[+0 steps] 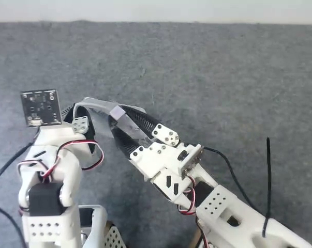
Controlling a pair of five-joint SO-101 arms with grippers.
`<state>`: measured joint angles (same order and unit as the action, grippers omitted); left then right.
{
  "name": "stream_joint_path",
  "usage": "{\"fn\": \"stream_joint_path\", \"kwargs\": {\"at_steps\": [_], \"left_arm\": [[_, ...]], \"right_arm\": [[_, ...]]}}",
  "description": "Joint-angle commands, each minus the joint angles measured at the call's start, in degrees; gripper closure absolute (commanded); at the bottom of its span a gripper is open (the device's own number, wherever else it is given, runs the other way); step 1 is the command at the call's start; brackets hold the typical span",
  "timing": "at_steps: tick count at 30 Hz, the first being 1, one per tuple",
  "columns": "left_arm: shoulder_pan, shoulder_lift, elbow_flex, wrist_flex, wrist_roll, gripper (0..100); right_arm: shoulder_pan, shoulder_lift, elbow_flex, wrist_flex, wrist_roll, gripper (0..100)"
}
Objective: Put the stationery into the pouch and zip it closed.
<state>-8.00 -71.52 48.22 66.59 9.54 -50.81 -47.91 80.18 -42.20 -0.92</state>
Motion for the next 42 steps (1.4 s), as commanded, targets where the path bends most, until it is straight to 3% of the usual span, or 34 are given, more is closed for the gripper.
{"fn": "stream_joint_path", "kwargs": {"at_steps": [1,7,16,25,28,36,42], "left_arm": [[-0.1,-1.5,-0.9,-2.5,-0.4,99],[-0.1,-1.3,-0.9,-2.6,-0.4,99],[-0.2,-1.3,-0.9,-2.6,-0.4,99],[-0.2,-1.2,-0.9,-2.7,-0.4,99],[-0.2,-1.2,-0.9,-2.7,-0.4,99],[-0.2,-1.2,-0.9,-2.7,-0.4,99],[0.0,-1.2,-1.0,-2.7,-0.4,99]], "right_arm": [[0.9,-0.8,-0.5,-1.2,1.1,99.1],[0.8,-3.8,2.4,1.7,1.4,98.9],[0.7,-16.2,-4.0,34.4,1.1,98.9],[-1.4,-32.7,-4.1,53.7,1.7,98.9],[-3.9,-34.4,-4.1,57.7,6.0,99.0],[-5.1,-34.4,-5.5,58.9,7.4,99.1],[-5.1,-34.3,-0.4,42.3,7.6,99.1]]}}
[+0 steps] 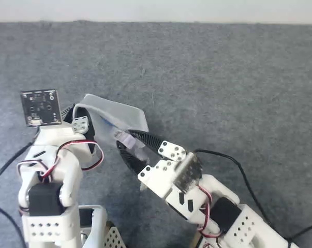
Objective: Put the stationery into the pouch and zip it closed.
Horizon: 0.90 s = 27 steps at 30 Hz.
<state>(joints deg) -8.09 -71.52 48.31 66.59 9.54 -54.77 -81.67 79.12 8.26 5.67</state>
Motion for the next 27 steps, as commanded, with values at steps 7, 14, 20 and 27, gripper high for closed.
{"fn": "stream_joint_path", "kwargs": {"at_steps": [7,14,20,27], "left_arm": [[0.4,-1.2,-1.2,-2.8,-0.4,99],[0.4,-1.2,-1.2,-2.8,-0.4,99],[0.4,-1.5,-1.1,-2.8,-0.4,99],[0.3,-1.5,-1.1,-2.8,-0.4,99]], "right_arm": [[-1.1,9.0,-1.4,-13.7,1.0,99.1],[0.0,24.7,-4.7,-23.9,1.4,99.1],[0.7,32.9,-6.8,-27.7,1.4,98.6],[0.7,34.4,-7.4,-23.5,1.4,79.9]]}}
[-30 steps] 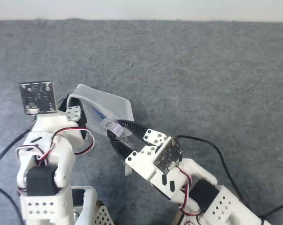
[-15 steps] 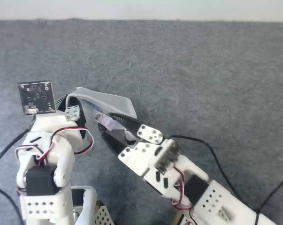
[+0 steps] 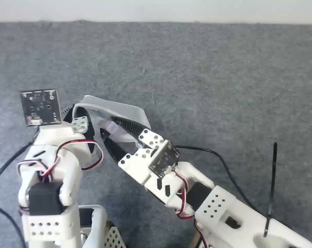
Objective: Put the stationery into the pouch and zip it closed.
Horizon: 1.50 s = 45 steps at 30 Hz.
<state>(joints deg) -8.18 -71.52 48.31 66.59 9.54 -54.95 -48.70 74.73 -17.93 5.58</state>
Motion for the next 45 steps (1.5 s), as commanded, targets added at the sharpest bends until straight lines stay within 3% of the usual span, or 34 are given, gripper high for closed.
{"fn": "stream_joint_path", "kwargs": {"at_steps": [1,8,24,38,45], "left_arm": [[0.4,-1.5,-1.1,-2.8,-0.4,99],[0.2,-1.4,-1.1,-2.8,-0.4,99],[0.0,-1.5,-1.1,-2.7,-0.4,99],[-0.1,-1.5,-1.1,-2.8,-0.4,99],[-4.6,-1.5,-1.0,-3.9,0.0,99]], "right_arm": [[0.8,1.5,-3.1,3.1,1.5,80.1],[0.8,-1.5,-2.5,4.4,2.1,81.0],[0.7,-22.4,-2.3,28.7,3.4,81.0],[0.7,-34.7,-2.3,39.2,3.4,81.0],[0.7,-38.7,-2.3,43.9,3.4,81.0]]}}
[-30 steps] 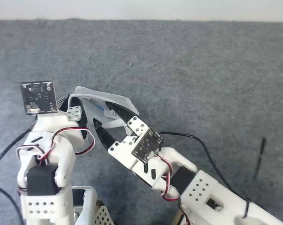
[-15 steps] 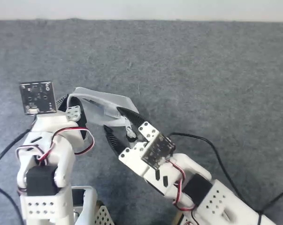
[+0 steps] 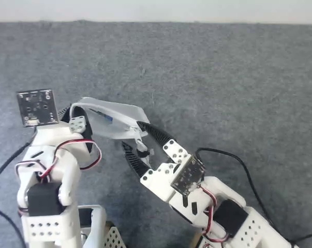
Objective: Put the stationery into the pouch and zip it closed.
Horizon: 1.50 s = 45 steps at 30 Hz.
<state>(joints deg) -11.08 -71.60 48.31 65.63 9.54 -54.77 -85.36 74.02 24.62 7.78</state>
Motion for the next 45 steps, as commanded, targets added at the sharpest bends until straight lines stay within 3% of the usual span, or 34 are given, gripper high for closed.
{"fn": "stream_joint_path", "kwargs": {"at_steps": [1,14,21,31,45], "left_arm": [[-2.2,-1.4,-1.0,-2.9,0.2,99],[-3.2,-1.5,-1.1,-3.0,1.2,99],[-8.0,-1.5,-1.5,-3.3,3.1,99],[-8.0,-1.5,-1.3,-3.6,3.1,99],[-8.0,-1.5,-1.2,-3.6,3.0,99]], "right_arm": [[0.5,-2.3,-1.6,1.6,1.2,81.0],[0.5,-1.7,1.1,1.6,1.1,81.1],[0.5,-0.9,1.1,1.6,1.1,81.1],[0.4,17.5,1.0,-10.1,-2.7,81.1],[0.5,19.2,1.2,-12.8,-2.9,81.1]]}}
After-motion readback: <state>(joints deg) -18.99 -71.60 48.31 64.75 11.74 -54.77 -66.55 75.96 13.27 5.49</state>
